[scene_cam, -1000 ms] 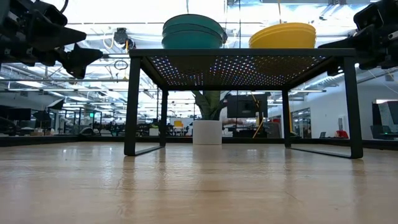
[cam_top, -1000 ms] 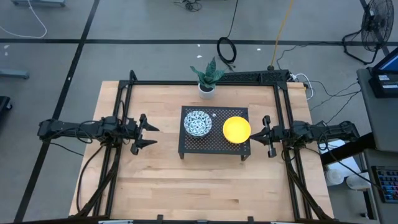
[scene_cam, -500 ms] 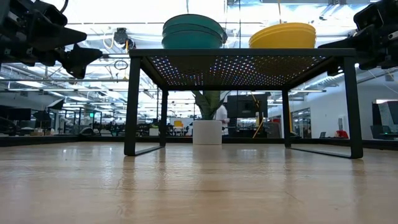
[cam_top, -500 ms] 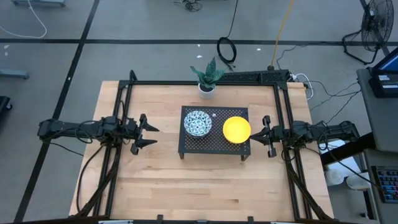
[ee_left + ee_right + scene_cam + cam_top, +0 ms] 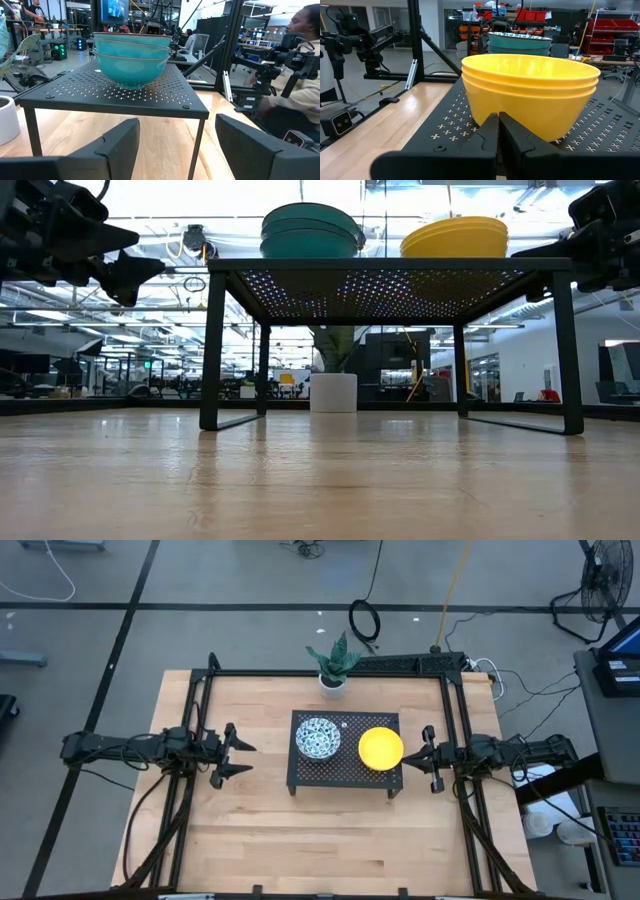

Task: Pick & Place Mini bowls
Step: Return to Home Position

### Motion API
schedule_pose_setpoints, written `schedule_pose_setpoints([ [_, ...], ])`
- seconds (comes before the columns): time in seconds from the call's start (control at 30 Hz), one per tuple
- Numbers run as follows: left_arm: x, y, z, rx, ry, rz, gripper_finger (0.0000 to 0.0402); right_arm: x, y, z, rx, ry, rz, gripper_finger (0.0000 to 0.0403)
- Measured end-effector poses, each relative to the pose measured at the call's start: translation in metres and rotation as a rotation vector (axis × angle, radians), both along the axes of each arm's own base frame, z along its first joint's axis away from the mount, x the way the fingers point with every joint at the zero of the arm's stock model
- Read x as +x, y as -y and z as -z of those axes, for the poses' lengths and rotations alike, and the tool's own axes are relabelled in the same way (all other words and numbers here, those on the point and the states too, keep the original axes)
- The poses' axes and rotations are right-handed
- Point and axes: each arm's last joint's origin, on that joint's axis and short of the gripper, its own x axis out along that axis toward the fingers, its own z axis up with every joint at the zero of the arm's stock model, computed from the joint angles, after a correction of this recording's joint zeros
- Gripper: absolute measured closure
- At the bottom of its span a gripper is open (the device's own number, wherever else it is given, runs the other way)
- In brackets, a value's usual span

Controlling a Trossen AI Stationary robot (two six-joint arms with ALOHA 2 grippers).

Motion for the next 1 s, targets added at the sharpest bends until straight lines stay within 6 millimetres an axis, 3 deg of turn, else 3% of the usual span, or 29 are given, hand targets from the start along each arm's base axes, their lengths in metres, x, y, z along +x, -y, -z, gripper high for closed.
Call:
schedule_pose_setpoints([
  [0.23,0.0,0.0,0.0,0.0,0.0,0.0,0.0151,0.0,0.0,0.0,0.0,0.0,0.0,0.0403],
  [0.63,0.0,0.0,-0.0003,0.001,0.001,0.0,0.0131,0.0,0.0,0.0,0.0,0.0,0.0,0.0403],
  [1.0,0.0,0.0,-0.0003,0.0,0.001,0.0,0.015,0.0,0.0,0.0,0.0,0.0,0.0,0.0403],
])
